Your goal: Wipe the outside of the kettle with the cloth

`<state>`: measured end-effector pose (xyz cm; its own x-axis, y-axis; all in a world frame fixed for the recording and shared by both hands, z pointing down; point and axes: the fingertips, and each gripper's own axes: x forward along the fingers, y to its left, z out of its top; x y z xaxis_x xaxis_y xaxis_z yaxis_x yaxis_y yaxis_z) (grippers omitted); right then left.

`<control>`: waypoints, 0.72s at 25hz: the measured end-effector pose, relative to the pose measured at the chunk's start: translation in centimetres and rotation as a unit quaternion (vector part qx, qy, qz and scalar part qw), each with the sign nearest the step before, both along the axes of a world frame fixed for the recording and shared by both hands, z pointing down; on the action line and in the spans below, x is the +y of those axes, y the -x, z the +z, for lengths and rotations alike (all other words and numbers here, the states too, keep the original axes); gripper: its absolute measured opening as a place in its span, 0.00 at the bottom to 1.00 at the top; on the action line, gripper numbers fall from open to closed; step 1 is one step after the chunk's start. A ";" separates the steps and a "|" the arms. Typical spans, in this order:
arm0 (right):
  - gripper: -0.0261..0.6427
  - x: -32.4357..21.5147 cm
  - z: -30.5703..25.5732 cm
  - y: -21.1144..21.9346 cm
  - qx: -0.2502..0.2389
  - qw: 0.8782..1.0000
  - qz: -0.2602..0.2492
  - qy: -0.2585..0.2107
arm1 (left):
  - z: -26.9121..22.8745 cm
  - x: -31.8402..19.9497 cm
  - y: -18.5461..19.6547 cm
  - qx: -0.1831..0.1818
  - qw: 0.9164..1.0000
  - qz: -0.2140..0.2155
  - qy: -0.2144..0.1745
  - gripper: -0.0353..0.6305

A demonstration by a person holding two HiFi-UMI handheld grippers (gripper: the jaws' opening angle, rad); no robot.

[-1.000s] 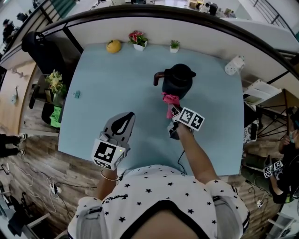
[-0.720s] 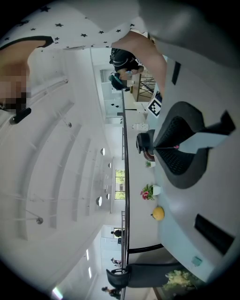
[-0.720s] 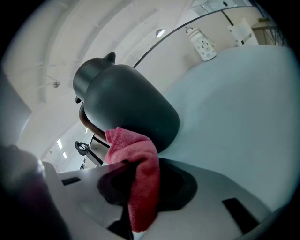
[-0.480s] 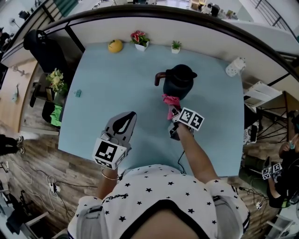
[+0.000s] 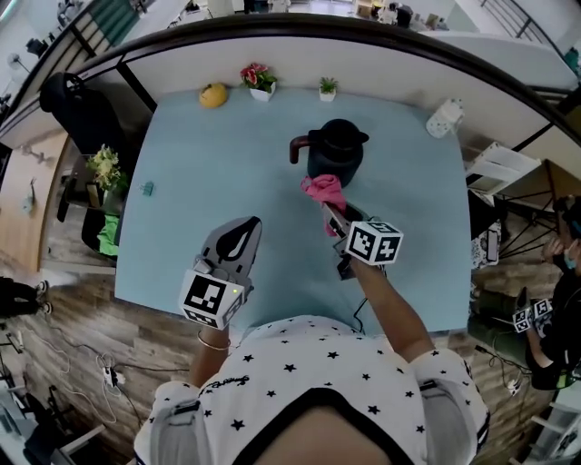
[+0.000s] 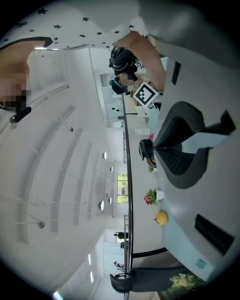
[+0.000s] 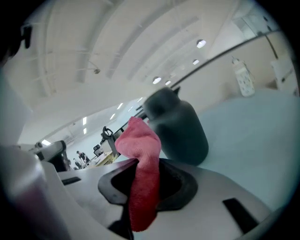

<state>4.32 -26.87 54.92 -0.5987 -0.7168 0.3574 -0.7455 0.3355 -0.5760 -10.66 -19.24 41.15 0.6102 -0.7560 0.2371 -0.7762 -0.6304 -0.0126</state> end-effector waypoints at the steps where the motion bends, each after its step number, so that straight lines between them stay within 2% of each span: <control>1: 0.18 0.1 -1.6 -0.1 0.017 0.999 -0.009 -0.035 | -0.1 0.1 -0.2 0.001 1.000 0.002 -0.001 0.10; 4: 0.18 -0.2 -5.9 -0.8 0.044 0.991 -0.016 -0.122 | 0.0 0.3 -0.6 0.002 1.000 0.005 -0.001 0.10; 6: 0.18 -1.1 -7.6 -1.6 0.036 0.989 -0.005 -0.144 | 0.0 0.3 -0.8 0.001 1.000 0.005 -0.001 0.10; 10: 0.18 -3.6 -8.1 -3.5 0.019 0.990 0.037 -0.135 | -0.2 0.4 -0.9 0.000 1.000 0.002 -0.002 0.10; 18: 0.18 -5.6 -5.3 -4.7 0.068 0.990 0.059 -0.104 | 0.2 0.6 0.4 -0.005 1.000 -0.020 0.008 0.10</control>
<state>9.02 -32.42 49.65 -0.4620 -0.8457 0.2671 -0.8530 0.3414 -0.3947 -11.05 -18.61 41.35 0.5770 -0.7757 0.2558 -0.8006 -0.5992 -0.0113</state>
